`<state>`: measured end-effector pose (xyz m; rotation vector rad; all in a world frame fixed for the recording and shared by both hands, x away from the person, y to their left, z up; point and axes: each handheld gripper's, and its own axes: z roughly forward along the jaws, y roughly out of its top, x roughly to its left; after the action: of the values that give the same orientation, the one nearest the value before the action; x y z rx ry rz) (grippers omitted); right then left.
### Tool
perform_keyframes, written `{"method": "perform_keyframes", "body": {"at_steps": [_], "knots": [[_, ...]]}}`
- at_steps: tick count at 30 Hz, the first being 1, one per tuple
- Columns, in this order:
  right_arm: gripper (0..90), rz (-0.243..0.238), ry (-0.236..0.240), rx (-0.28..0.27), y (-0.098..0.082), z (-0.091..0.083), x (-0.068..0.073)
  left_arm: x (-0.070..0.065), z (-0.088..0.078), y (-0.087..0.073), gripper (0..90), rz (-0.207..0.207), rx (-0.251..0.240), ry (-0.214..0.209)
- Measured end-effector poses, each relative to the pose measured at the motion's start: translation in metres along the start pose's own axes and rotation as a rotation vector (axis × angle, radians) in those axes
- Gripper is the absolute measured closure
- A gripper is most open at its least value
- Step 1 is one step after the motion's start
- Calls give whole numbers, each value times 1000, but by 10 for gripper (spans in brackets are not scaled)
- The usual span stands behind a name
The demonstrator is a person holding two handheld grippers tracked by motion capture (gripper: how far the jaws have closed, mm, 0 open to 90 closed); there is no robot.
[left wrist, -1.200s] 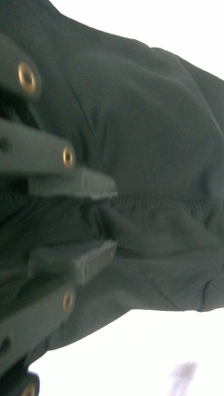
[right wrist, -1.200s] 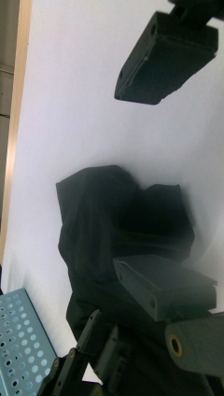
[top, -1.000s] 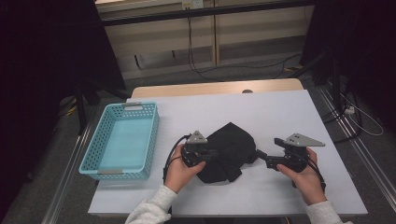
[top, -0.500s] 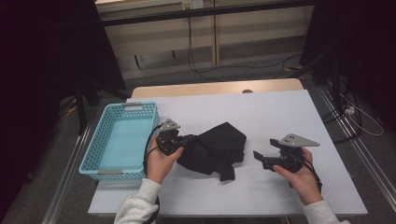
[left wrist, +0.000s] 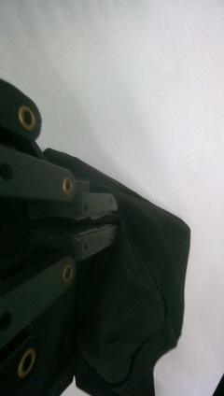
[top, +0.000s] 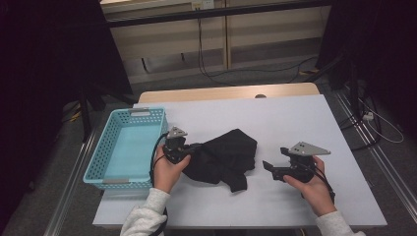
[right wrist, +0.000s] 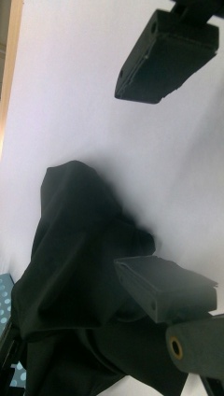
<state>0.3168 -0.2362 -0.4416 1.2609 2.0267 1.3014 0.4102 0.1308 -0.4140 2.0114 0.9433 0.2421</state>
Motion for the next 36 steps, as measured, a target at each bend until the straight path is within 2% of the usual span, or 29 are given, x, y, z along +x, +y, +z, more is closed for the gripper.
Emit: {"method": "perform_keyframes", "body": {"at_steps": [3,6,7,10,13,16,18,21,23,26,30,32,36], "knots": [[149,-3,1,1,0,0,1,-5,-4,6,748,18,-12,-30],[148,-4,3,0,0,0,1,-14,-9,12,579,39,-41,-52],[148,-4,3,1,0,1,1,-17,-9,14,564,50,-46,-71],[148,-7,6,3,0,1,2,-28,-4,16,437,81,-42,-122],[148,-6,9,2,0,1,2,-42,5,14,402,111,-12,-164],[148,-6,8,4,0,1,2,-55,18,11,385,152,10,-180],[147,-1,8,5,0,1,2,-61,25,9,349,153,15,-181],[147,-3,8,7,0,1,2,-66,34,6,352,159,22,-195],[147,-4,8,8,0,1,2,-69,38,5,359,169,32,-194],[147,-4,7,10,-1,2,2,-71,44,1,453,179,55,-187],[147,-4,8,14,-1,2,2,-69,49,-3,751,174,80,-201],[147,-6,8,15,-1,2,2,-67,49,-4,830,153,81,-197],[147,-7,8,17,-1,3,2,-61,39,2,869,117,61,-185]]}}
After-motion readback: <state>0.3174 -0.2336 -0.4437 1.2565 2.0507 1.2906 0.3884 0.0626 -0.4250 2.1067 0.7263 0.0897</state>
